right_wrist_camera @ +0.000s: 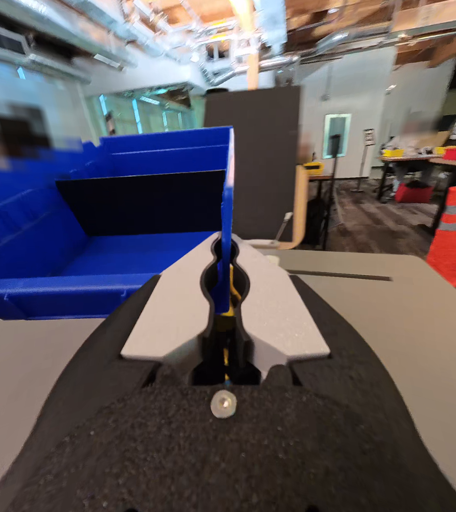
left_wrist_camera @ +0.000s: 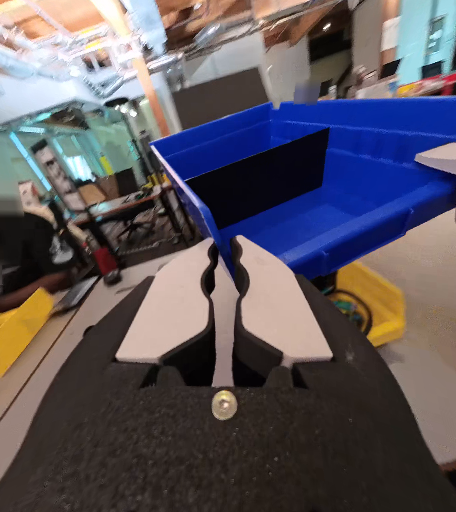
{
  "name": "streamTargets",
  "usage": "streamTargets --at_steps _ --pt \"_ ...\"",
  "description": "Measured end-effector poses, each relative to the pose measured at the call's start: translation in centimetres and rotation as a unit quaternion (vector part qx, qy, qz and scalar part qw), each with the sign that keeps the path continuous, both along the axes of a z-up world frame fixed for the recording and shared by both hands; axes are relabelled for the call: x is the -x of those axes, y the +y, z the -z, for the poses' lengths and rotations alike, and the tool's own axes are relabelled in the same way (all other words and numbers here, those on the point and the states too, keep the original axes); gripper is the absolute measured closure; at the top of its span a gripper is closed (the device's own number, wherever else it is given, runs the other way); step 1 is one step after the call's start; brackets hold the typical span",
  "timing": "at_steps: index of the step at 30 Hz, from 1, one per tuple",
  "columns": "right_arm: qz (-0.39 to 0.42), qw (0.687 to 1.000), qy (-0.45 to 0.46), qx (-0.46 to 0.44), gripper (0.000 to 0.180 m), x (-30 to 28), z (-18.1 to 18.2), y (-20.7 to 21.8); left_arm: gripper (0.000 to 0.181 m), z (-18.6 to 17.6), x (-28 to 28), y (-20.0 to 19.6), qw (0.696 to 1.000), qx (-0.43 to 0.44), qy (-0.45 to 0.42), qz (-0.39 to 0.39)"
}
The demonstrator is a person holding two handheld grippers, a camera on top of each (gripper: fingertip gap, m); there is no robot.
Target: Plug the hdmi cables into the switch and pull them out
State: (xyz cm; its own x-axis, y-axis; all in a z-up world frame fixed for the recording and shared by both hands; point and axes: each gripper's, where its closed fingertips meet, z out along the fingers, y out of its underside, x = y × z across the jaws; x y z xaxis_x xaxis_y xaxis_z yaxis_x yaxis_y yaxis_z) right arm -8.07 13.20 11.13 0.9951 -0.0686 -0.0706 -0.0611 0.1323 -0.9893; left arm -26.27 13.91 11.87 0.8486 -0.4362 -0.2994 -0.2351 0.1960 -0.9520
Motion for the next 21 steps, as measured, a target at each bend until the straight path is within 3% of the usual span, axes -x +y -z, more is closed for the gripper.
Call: streamTargets --at_steps 4,7,10,15,18,21 --pt "0.09 0.996 -0.004 0.012 0.178 -13.2 -0.1 -2.6 0.172 -0.6 -13.5 -0.1 0.997 -0.014 0.032 0.074" --pt "0.139 0.989 0.007 0.05 0.178 -22.1 3.2 -3.9 0.172 2.9 -22.5 0.3 0.994 0.016 0.034 0.105" --pt "0.164 0.98 0.024 0.105 0.178 -28.8 9.0 -4.4 0.173 8.7 -29.2 1.1 0.991 0.073 0.025 0.108" --pt "0.141 0.972 0.093 0.167 0.178 -32.4 18.2 -3.3 0.174 17.4 -32.4 2.7 0.985 0.145 0.022 0.088" --pt "0.151 0.963 0.046 0.217 0.178 -32.5 20.5 -2.4 0.173 19.8 -32.1 2.8 0.984 0.151 0.04 0.085" --pt "0.15 0.951 0.075 0.259 0.178 -32.5 22.7 -2.2 0.172 22.4 -32.1 2.9 0.973 0.196 0.069 0.104"
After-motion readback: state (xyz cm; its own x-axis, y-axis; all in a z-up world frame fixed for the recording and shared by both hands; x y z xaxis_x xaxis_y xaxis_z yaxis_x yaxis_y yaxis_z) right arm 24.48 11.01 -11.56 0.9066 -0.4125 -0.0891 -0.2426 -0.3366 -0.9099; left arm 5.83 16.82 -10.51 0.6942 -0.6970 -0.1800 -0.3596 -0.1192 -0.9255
